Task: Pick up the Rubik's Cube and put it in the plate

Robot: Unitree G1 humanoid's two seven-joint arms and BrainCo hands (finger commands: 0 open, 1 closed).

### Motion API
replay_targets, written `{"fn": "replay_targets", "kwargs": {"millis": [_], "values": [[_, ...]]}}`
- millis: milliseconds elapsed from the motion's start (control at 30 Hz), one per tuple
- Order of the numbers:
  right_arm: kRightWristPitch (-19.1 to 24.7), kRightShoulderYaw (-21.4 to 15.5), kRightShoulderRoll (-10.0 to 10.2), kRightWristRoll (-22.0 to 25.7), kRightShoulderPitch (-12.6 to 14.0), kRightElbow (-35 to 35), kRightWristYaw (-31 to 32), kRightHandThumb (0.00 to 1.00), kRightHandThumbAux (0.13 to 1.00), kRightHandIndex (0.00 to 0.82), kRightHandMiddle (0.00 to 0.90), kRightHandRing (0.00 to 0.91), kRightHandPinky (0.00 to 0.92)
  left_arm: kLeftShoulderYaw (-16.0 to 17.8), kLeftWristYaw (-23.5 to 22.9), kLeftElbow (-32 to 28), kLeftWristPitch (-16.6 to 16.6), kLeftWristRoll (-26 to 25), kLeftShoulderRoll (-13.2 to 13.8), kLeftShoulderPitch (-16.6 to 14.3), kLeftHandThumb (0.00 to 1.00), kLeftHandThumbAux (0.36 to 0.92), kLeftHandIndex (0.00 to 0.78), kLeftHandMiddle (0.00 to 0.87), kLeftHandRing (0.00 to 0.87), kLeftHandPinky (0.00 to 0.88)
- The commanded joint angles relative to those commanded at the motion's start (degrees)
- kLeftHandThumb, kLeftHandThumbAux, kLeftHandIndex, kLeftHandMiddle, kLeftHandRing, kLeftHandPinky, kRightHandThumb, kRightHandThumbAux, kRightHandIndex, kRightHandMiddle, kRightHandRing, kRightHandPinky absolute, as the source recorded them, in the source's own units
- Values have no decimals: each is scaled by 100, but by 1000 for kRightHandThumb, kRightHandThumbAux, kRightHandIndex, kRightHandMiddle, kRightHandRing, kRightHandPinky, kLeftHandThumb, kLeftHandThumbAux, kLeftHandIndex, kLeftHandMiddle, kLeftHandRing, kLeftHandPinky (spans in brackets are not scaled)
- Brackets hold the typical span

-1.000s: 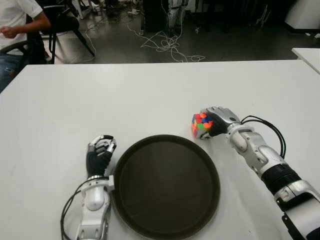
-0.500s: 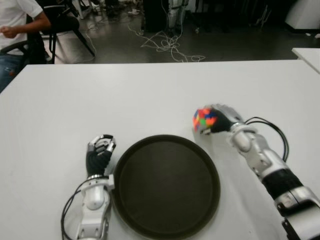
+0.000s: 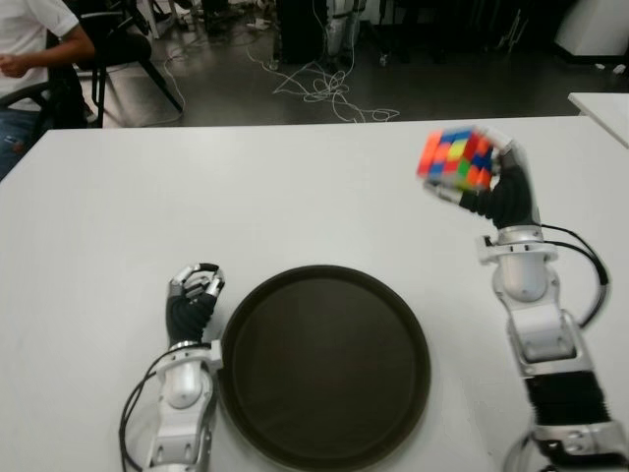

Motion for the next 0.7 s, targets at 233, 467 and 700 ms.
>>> {"fn": "replay_targets", "kwargs": {"millis": [233, 467, 700], "values": [[-453, -57, 162, -97, 64, -78, -250, 202, 868, 782, 851, 854, 841, 2, -43, 63, -94, -20, 23, -24, 712, 703, 444, 819, 842, 842], [-557, 6, 210, -206, 86, -138, -264, 272, 853, 773, 845, 846, 833, 13, -24, 175, -234, -39, 24, -44, 711, 703, 444, 820, 843, 846], [-492, 85, 209, -266, 108, -276, -127, 332, 831, 762, 840, 844, 836, 25, -49, 338, -416, -58, 48, -84, 710, 704, 444, 822, 845, 843]]}}
